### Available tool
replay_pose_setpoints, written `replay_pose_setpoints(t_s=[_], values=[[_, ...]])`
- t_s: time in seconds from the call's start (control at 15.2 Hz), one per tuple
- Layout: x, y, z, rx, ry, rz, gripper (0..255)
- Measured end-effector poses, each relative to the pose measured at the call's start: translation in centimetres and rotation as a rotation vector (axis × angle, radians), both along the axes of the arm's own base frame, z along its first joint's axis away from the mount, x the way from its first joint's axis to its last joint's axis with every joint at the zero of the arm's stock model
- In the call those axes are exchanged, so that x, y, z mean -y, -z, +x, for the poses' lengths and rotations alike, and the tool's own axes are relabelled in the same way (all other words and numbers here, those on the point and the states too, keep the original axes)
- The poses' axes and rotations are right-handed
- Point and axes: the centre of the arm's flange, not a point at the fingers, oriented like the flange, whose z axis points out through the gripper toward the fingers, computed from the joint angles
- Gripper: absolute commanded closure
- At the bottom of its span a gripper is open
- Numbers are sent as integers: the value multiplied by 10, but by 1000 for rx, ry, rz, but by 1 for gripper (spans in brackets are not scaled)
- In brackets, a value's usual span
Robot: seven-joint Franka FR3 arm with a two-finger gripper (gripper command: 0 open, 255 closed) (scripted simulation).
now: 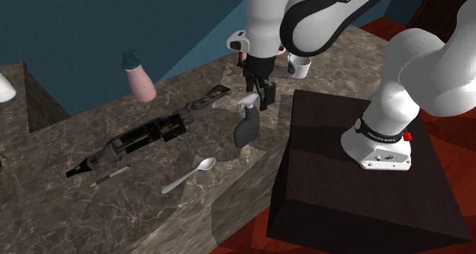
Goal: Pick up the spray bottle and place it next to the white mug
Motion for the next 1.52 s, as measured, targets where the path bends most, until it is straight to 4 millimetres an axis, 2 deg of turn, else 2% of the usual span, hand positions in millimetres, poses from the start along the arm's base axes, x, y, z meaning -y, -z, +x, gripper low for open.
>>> replay_pose_setpoints(t_s=[0.26,0.33,0.99,1.19,1.52], values=[[0,1,0,0,0,0,0],[0,1,0,0,0,0,255],[0,1,0,1,0,0,255],[0,-8,0,0,0,0,255],[-1,-36,1,1,0,0,255]])
